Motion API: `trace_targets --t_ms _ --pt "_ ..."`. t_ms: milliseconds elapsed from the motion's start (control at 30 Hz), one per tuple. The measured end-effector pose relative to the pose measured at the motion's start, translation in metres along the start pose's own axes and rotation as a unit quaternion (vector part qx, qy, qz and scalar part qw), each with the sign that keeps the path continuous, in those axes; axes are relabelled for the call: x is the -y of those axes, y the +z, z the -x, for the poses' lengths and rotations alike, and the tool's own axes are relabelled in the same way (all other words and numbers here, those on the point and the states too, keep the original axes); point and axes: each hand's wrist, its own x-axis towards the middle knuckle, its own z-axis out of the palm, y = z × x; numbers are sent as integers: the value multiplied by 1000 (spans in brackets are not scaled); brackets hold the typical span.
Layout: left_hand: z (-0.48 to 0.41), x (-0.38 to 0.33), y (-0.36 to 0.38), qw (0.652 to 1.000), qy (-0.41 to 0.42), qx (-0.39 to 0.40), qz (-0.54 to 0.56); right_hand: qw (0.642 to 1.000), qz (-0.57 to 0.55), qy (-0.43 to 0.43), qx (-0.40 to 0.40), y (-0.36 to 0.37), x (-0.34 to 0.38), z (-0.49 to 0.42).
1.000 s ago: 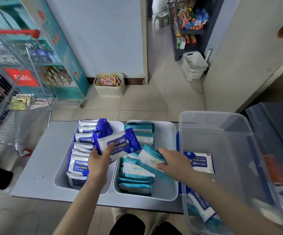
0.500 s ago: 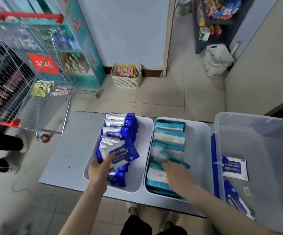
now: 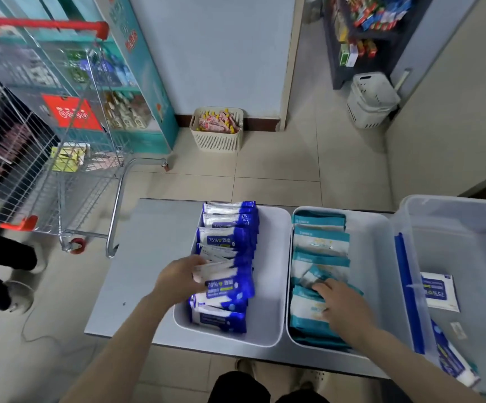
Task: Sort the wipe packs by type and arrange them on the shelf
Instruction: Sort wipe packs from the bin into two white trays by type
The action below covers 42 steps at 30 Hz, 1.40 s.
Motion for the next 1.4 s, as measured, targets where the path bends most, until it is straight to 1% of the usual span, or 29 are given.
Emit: trace_targets --t_ms 33,67,167,300,367,433,533,600,700,833,933,1000,1067,1100,1133,1167,1233,1300,1333,1400 --pt "-2 1 1 997 21 1 -73 1000 0 1 -5 -1 1 -1" --pt "-4 0 3 992 43 3 -121 1000 -2 -1 -10 -1 2 -1" --pt "-11 -4 5 971 106 26 -212 1000 -1 -12 -14 -3 3 0" --pt "-15 -3 3 938 112 74 -319 1000 -4 -1 -19 -4 6 3" --pt "-13 -2 7 924 112 71 -358 1000 -12 9 -19 -5 9 6" --pt "-9 -3 11 923 107 47 -366 1000 -11 11 -25 -5 10 8" --pt "-3 -9 14 931 112 -2 -349 999 -11 8 -31 -3 9 9" --pt "1 -19 14 939 128 -18 -319 999 -17 12 -37 -1 8 12" --pt "9 -48 18 957 158 -19 -241 997 -36 14 -63 -1 6 20" --pt "18 -100 42 973 201 7 -109 986 -116 15 -115 -6 -6 36" --pt "30 -143 68 975 219 23 -9 953 -211 41 -212 -17 -33 59" --pt "39 -170 85 973 224 36 28 922 -261 94 -268 -26 -61 76" --pt "49 -192 100 974 211 57 54 891 -298 167 -297 -27 -101 90" --pt "52 -202 108 974 209 66 60 883 -308 202 -292 -25 -122 95" --pt "55 -211 117 973 212 71 63 881 -311 233 -271 -19 -145 99" --pt "58 -220 125 971 216 73 69 887 -303 261 -233 -12 -165 102" --pt "62 -236 139 968 231 68 76 909 -262 303 -117 5 -198 104" --pt "65 -252 152 967 239 66 64 930 -219 296 -2 21 -217 102" --pt "67 -260 156 967 240 68 59 937 -203 282 36 27 -222 100" --pt "69 -275 165 967 235 78 63 943 -187 266 65 39 -226 94"
